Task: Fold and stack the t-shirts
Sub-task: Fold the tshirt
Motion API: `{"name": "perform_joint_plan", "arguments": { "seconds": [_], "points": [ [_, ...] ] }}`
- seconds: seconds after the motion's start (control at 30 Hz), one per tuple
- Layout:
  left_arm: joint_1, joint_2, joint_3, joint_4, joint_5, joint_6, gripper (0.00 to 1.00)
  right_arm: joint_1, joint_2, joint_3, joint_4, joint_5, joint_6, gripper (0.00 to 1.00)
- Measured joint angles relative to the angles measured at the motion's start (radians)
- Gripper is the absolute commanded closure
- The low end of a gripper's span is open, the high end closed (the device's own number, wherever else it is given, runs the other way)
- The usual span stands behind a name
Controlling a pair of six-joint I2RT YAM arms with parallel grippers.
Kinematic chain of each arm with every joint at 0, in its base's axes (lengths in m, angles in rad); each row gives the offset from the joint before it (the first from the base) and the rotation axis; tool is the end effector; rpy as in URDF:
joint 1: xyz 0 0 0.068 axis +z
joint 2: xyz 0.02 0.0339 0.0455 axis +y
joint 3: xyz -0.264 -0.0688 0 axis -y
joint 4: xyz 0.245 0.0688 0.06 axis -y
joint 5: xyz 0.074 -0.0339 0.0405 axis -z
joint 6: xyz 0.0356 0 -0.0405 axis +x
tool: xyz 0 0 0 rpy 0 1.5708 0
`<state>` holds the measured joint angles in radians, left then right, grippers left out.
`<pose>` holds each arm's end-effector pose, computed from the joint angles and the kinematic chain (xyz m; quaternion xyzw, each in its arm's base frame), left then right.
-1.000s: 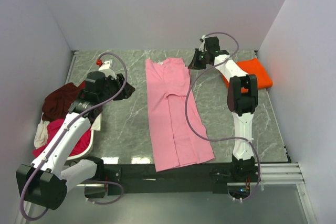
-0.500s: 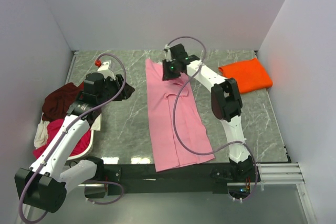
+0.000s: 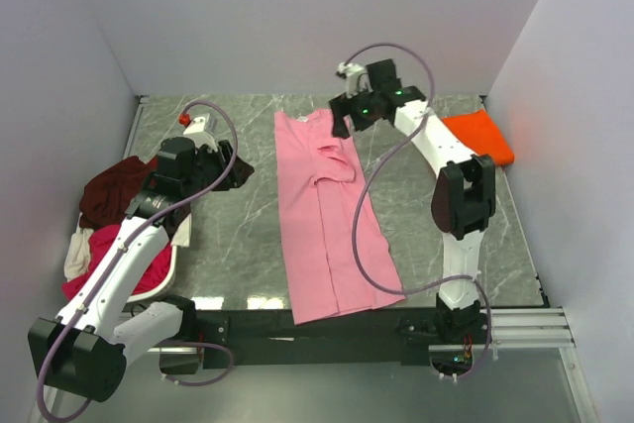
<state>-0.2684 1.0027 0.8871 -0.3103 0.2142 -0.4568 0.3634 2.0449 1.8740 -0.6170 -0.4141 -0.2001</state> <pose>0.2172 -0.0676 0.3224 -0.0210 0.8375 -0.2751 0.4717 0.4317 0.1795 0.2903 -0.3269 0.8471 0.2198 0.3566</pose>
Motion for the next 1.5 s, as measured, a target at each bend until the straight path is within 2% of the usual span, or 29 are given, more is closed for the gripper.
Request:
{"name": "perform_joint_plan", "arguments": {
  "seconds": [0.03, 0.1, 0.27, 0.5, 0.77, 1.03, 1.2, 1.37, 1.47, 1.5],
  "points": [
    [0.0, 0.0, -0.001, 0.003, 0.004, 0.0, 0.49, -0.029, 0.013, 0.021, -0.003, 0.002, -0.028, 0.2],
    [0.0, 0.0, -0.002, 0.008, 0.01, 0.0, 0.49, -0.07, 0.044, 0.05, -0.012, 0.008, -0.072, 0.37],
    [0.002, 0.0, -0.009, 0.013, 0.026, -0.001, 0.49, -0.076, 0.165, 0.077, -0.074, 0.003, -0.121, 0.56],
    [0.002, 0.004, -0.019, 0.014, 0.048, -0.004, 0.49, -0.047, 0.281, 0.118, -0.157, -0.024, -0.13, 0.58],
    [0.002, 0.007, -0.034, 0.019, 0.054, -0.005, 0.49, -0.04, 0.282, 0.143, -0.168, -0.011, -0.136, 0.83],
    [0.003, 0.007, -0.042, 0.022, 0.06, -0.008, 0.49, 0.024, 0.235, 0.034, -0.128, 0.129, -0.186, 1.0],
    [0.003, 0.007, -0.045, 0.023, 0.062, -0.009, 0.49, 0.087, 0.211, -0.006, -0.08, 0.238, -0.218, 1.0],
    [0.003, 0.006, -0.049, 0.024, 0.061, -0.008, 0.49, 0.158, 0.116, -0.167, 0.026, 0.435, -0.288, 0.98],
    [0.005, 0.006, -0.049, 0.026, 0.062, -0.008, 0.49, 0.213, 0.069, -0.246, 0.106, 0.568, -0.345, 0.69],
    [0.006, 0.006, -0.049, 0.028, 0.062, -0.008, 0.49, 0.229, 0.058, -0.269, 0.133, 0.605, -0.362, 0.54]
  ]
}}
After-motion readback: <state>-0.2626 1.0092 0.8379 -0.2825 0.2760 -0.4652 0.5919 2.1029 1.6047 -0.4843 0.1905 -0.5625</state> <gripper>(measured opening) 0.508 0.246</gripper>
